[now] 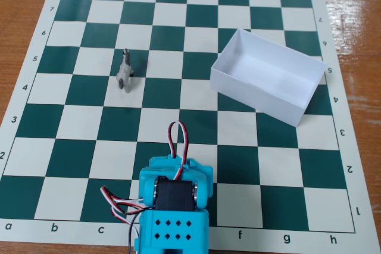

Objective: Grab the toy horse and put it in the box.

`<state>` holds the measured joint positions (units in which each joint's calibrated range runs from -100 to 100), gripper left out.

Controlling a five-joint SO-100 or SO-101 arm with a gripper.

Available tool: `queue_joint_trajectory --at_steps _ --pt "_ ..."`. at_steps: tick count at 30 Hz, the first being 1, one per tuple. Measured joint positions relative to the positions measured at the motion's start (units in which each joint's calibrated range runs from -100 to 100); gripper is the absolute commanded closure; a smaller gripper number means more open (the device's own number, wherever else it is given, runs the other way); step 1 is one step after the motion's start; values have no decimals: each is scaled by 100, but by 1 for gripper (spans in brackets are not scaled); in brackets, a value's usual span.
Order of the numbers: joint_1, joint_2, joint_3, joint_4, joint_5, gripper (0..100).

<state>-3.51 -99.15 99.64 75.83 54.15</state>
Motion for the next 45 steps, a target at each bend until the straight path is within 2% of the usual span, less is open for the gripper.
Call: queue_joint_trajectory --at_steps 24,27,28,34,39,45 --pt "-97 9 0 -245 0 69" --pt "-164 119 0 -578 0 67" --pt "-179 170 0 -692 0 60" --pt "-269 426 9 -1637 57 61" --pt "-329 911 9 -2522 427 60" --pt "-500 1660 9 -4124 234 60"
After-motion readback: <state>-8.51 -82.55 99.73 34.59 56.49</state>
